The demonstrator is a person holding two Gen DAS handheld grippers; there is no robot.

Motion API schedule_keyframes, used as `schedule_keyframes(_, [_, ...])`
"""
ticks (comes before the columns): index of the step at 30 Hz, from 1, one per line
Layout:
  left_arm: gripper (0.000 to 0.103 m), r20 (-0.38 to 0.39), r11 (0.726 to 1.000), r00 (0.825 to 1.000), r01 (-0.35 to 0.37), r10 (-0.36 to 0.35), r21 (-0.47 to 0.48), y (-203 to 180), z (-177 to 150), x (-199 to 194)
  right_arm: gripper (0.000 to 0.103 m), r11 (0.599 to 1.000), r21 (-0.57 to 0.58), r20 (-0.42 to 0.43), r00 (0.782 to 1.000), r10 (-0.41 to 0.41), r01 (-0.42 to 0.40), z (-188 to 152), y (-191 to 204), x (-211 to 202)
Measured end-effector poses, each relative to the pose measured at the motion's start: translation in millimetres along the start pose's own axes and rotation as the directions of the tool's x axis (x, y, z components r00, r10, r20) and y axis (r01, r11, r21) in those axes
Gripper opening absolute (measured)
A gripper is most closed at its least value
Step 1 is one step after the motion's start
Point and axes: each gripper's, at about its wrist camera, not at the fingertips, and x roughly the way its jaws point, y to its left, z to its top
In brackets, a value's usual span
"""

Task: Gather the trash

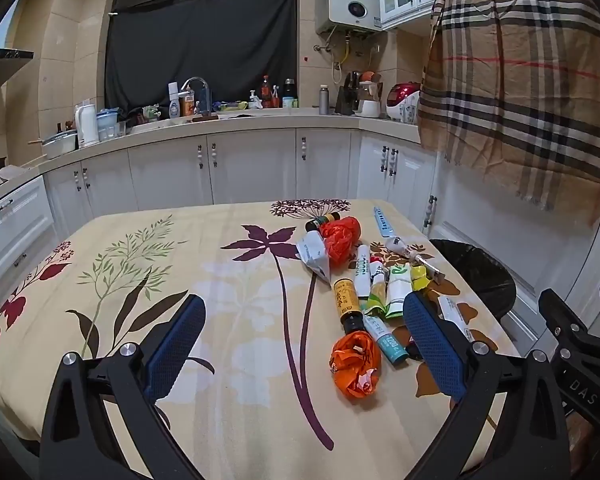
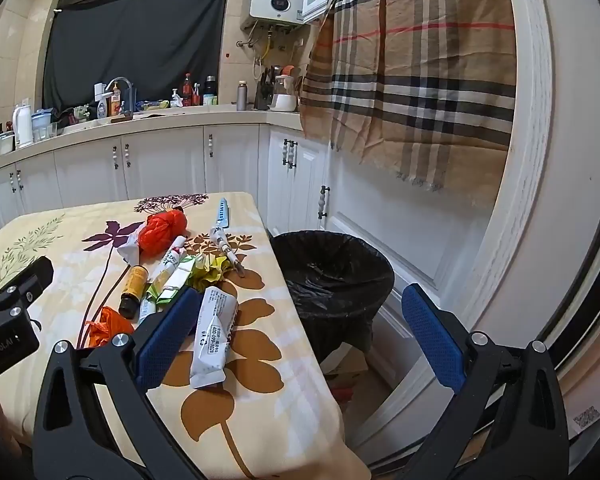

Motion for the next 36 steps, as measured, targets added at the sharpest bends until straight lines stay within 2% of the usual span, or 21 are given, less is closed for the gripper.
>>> schedule_keyframes(2, [0.096,0.000,1.000,1.000,0.001,-0.001,-0.001,4.6,-1.9,-2.2,0.099,1.000,-0.002,-0.001,1.000,-0.003,0.003,-0.2,0.5,-0.3])
schedule_keyframes(3, [0.096,0.033,1.000,0.999,-0.013,0.012,0.029,-2.8,-2.0,-8.2,0.099,1.000,-0.003,-0.001,1.000,-0.005,0.005,-0.3,0.6,-0.3])
schedule_keyframes(5, [0.096,-0.003,0.999,1.000,-0.012,0.012,0.032,-4.3,-1.5,-3.3,0.099,1.000,-0.003,-0.001,1.000,-0.007,0.007,-0.6,0.4,-0.2])
schedule_keyframes(36, [0.096,-0.004,0.999,1.000,-0.011,0.011,0.034,-3.0,1.4,-2.9,0.099,1.000,-0.009,-0.010,1.000,0.000,0.000,-3.2,6.1,0.8])
